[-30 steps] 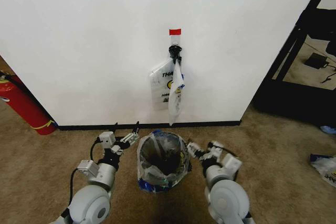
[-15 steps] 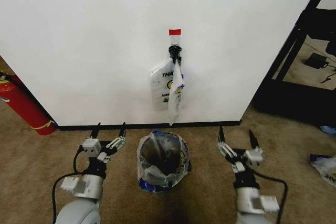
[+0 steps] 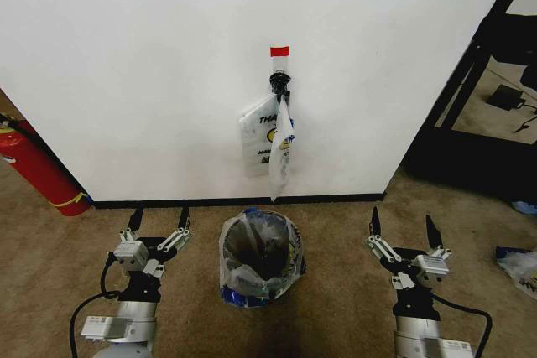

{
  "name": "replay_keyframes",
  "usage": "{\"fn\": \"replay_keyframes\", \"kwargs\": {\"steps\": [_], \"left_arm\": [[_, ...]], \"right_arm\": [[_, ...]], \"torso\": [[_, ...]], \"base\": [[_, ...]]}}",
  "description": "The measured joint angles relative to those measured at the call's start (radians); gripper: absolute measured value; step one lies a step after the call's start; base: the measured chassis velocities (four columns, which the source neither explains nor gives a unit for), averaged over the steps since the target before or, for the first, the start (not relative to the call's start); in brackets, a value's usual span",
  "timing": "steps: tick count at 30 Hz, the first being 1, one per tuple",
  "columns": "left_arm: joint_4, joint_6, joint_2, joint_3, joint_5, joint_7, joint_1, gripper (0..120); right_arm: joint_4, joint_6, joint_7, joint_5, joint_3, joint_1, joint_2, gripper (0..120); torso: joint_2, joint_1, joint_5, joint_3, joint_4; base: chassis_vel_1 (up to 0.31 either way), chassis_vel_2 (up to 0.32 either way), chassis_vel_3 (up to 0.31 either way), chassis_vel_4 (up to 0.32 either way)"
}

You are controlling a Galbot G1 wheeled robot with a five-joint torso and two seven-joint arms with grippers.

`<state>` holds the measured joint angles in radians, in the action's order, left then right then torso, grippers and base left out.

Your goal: Pick up the garbage bag from the wall and place it over the trash bin.

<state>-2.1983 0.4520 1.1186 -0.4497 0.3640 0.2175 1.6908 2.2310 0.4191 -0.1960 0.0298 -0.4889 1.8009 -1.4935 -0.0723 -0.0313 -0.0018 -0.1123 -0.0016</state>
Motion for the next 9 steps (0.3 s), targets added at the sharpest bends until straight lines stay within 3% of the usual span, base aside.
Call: {"fn": "replay_keyframes", "kwargs": {"steps": [9], "left_arm": [[0.009, -0.015, -0.007, 0.007, -0.008, 0.005, -0.012, 100]], "right_arm": [[0.011, 0.008, -0.003, -0.017, 0.001, 0.011, -0.014, 100]], "torso": [[0.0, 0.0, -0.0001, 0.0, 0.0]], "base": [[0.0, 0.0, 0.0, 0.0]]}}
